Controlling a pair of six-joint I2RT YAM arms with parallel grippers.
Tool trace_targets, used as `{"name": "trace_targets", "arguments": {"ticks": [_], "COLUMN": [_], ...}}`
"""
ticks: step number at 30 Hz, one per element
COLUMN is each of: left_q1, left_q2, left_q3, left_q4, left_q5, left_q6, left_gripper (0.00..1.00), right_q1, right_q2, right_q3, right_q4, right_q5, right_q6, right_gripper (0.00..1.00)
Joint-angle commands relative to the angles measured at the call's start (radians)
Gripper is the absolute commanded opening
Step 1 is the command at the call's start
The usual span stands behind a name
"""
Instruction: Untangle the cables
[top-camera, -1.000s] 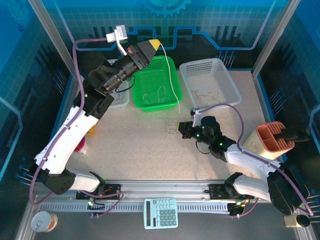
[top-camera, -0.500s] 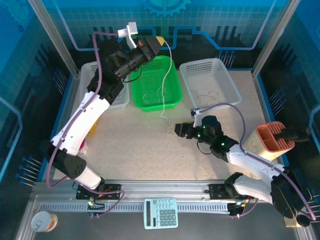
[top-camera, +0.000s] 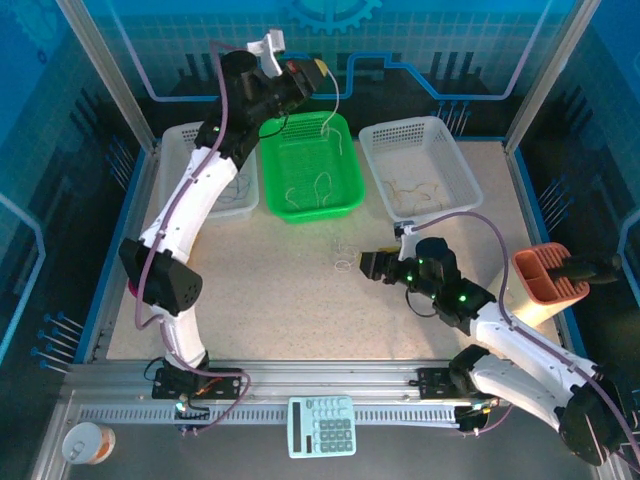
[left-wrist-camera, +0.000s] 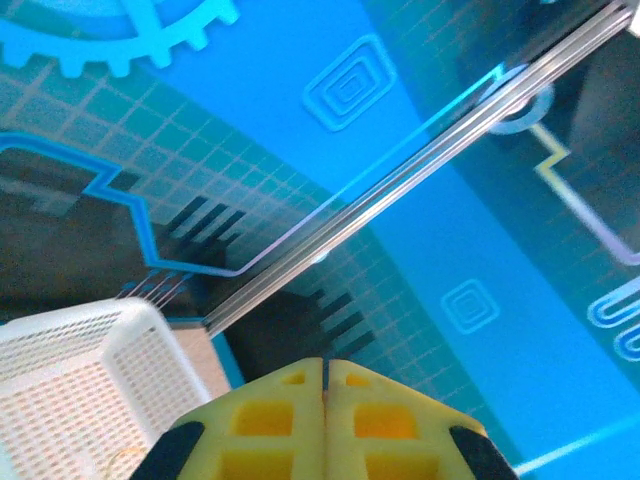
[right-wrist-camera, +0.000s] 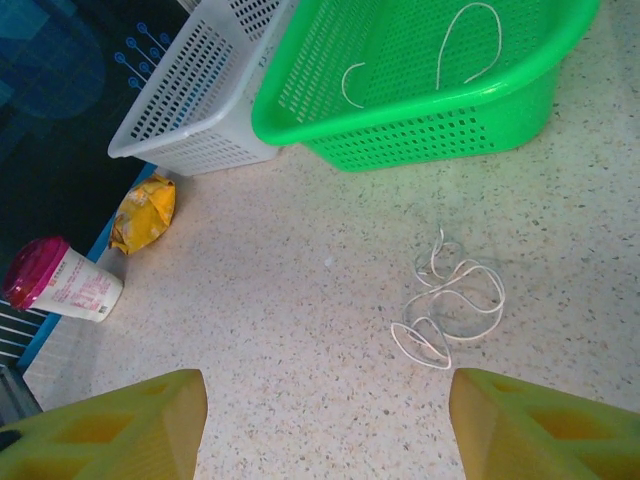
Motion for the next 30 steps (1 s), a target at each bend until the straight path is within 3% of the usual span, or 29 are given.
{"name": "trace_targets", "arguments": {"ticks": [1,7,14,15,17,23,26,30], "left_q1": [0.022,0.045,0.050,0.051,0.052,0.067,0.078,0.085], "left_q2": [0.027,0.053,0.119,0.125,0.138,0.116,0.089,0.051], "left_q3": [-0.011,-0.134,-0.101,-0.089,-0.053,-0.038,-0.050,-0.047], "left_q4": [-0.063,-0.032,-0.102,-0.120,-0.180,-0.257,-0.262,-0.267], "left_q5": [-0.029,-0.040,-0.034,-0.034,-0.045,-0.065,-0.064,-0.057], "left_q6": [0.103,0.098,0.115,0.120,0.137,0.169,0.177,0.191], "left_gripper": [0.00,0.00,0.01,0.07,0.30,0.82,0.98,0.99], "right_q1": [-0.012,-0.014,-0.013,-0.013,-0.013,-0.014,-0.013,-0.011], "right_q2": [-0.040,-0.071,-0.077,-0.076,-0.072,-0.037,-0.026,-0.004], "right_q3": [-0.004,-0.006,0.004,0.007,0.012,0.028,0.030,0.033], "right_q4": [-0.061,-0.105,-0.150,-0.158,-0.167,-0.173,-0.169,-0.161], "right_q5": [0.030,0.046,0.067,0.072,0.078,0.072,0.074,0.074], "right_q6": [-0.020,-0.026,-0.025,-0.025,-0.026,-0.019,-0.013,-0.008], "right_gripper": [0.66,0.66,0.66,0.66,0.66,0.66,0.66,0.66]}}
